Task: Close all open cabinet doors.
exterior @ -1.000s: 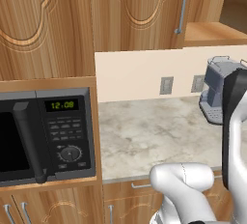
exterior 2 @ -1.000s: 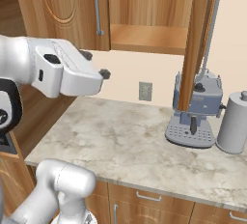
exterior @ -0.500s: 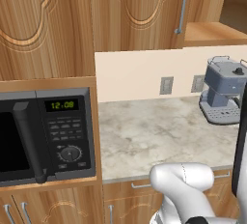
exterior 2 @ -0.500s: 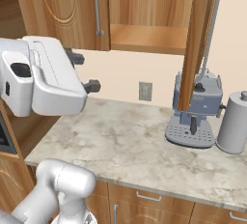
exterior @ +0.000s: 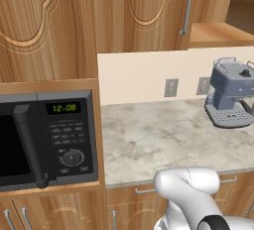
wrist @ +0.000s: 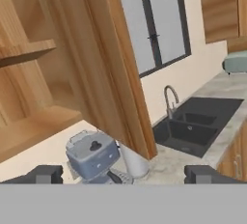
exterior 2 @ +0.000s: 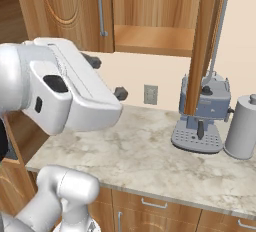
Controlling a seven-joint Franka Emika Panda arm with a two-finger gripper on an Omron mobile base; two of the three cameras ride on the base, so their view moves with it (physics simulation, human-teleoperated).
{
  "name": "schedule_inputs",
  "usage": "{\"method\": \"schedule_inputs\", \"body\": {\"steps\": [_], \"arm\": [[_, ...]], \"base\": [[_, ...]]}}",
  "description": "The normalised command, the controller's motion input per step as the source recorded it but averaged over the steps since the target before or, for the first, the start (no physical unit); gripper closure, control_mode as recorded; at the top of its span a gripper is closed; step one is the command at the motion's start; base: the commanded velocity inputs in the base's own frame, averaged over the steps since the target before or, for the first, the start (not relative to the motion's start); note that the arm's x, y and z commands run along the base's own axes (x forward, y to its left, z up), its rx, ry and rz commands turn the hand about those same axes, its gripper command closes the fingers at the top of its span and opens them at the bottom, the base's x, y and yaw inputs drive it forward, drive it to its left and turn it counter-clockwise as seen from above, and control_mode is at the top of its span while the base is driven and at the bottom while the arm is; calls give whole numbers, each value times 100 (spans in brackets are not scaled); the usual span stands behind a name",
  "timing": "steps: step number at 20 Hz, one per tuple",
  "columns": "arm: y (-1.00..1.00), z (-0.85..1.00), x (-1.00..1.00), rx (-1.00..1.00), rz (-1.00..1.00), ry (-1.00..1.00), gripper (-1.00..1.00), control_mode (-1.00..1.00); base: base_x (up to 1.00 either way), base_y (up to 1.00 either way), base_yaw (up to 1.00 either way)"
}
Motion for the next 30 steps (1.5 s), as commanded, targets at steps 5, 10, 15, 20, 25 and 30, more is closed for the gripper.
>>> {"method": "schedule_inputs", "body": {"steps": [5, 10, 15, 20, 25, 30], "arm": [[-52, 0, -15, 7, 23, -18, -100, -100], [-48, -9, -5, 8, 26, -18, -100, -100], [-57, -24, 3, 8, 24, -18, -100, -100], [-51, -22, 24, 9, 17, -5, -100, -100], [-44, -39, 43, 6, 15, 0, -100, -100], [-37, -23, 43, 2, 12, 0, -100, -100]], "base": [[0, 0, 0], [0, 0, 0], [0, 0, 0], [0, 0, 0], [0, 0, 0], [0, 0, 0]]}}
